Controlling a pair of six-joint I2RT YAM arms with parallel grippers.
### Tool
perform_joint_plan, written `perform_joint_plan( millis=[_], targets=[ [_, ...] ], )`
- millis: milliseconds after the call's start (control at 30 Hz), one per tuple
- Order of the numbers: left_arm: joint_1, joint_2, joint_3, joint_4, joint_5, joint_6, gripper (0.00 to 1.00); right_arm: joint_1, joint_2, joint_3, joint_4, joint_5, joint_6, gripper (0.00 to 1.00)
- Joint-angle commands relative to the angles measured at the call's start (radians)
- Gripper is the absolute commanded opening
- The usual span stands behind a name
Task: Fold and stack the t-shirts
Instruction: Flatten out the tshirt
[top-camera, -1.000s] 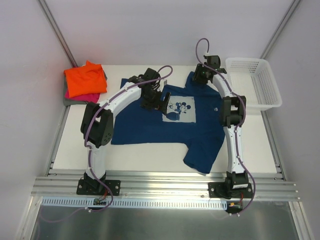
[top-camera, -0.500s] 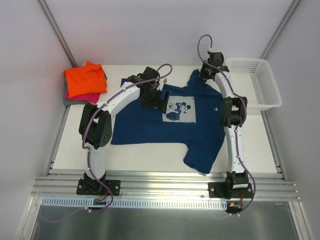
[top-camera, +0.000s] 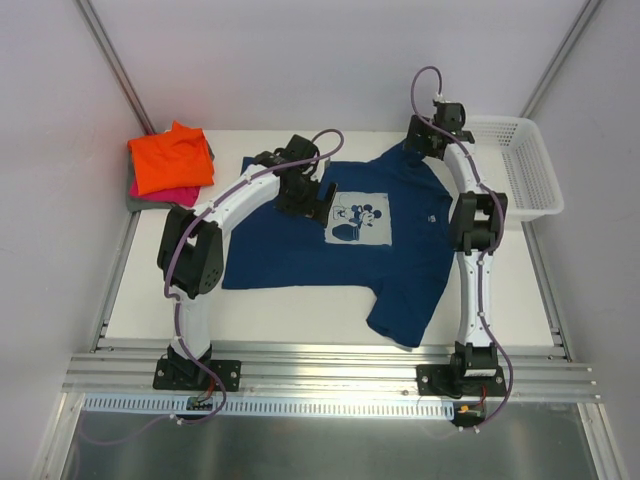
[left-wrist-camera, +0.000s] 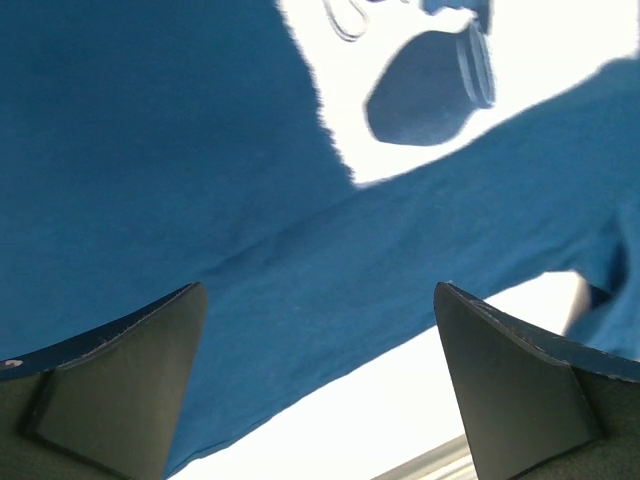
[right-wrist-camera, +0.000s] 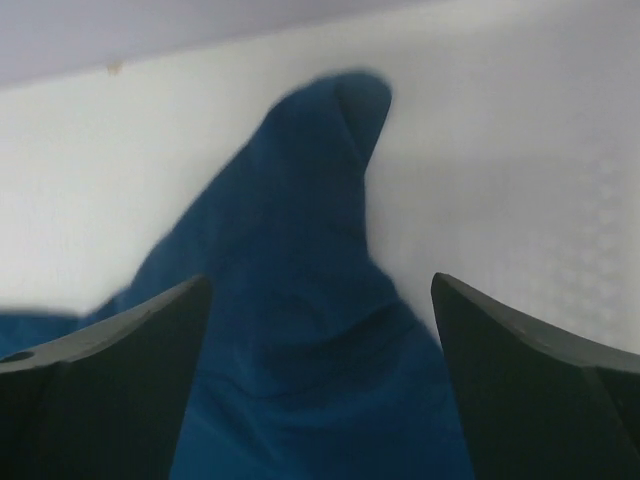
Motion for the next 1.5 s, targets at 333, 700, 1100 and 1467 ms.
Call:
perform_joint_plan(
  millis=[333,700,1100,1467],
  targets=[
    [0.090,0.109,0.145,-0.022,0.006,-0.014,0.99,0.105,-0.462,-0.323,-0.153,-0.191,0.055,0.97],
    [0.213,0.286,0.239,-0.035,0.130,-0.017,0.99,0.144,-0.523,-0.721,-0.195,-0.315,0.182,0.97],
    [0.279,0.217,0.006,-0.048,0.291,-0.115,0.99,0.173,-0.440,-0.794,-0.229,-0.277,0.187,0.97],
    [0.287,0.067,-0.200,-0.062,0.313,-0.181,0.99,0.260,-0.578,-1.014,-0.236,-0.312,0.256,0.97]
  ],
)
